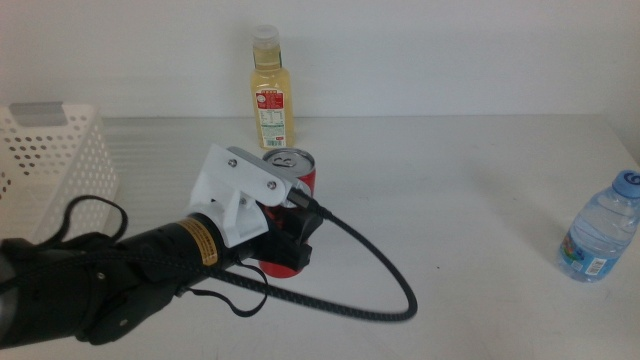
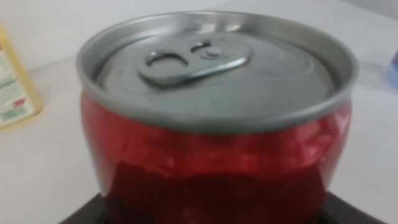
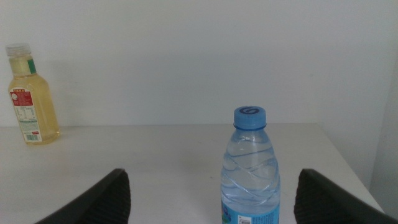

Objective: Use arms to grab the bottles and put them into the dustbin to the left of the table.

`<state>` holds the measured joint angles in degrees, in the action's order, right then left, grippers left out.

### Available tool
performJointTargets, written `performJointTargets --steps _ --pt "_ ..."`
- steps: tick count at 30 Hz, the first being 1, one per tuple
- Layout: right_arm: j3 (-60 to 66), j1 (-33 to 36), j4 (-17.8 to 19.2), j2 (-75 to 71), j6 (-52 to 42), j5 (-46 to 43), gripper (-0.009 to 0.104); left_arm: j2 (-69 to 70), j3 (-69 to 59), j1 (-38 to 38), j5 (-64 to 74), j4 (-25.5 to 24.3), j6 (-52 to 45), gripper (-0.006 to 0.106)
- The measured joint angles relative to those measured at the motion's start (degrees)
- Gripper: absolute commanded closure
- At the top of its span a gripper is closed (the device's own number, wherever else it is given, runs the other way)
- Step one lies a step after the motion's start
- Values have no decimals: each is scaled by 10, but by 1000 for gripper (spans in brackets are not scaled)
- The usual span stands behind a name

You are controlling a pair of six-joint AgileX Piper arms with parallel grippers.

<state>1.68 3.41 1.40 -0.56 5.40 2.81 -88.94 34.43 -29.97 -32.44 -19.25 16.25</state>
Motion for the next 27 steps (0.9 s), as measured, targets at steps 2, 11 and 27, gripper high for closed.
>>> performJointTargets --steps 2,11,27 --pt "0 0 0 0 0 0 21 14 6 0 40 0 10 105" --pt "0 0 0 0 0 0 21 69 80 0 234 4 33 105" --pt "0 0 0 0 0 0 21 73 261 84 573 63 -15 105"
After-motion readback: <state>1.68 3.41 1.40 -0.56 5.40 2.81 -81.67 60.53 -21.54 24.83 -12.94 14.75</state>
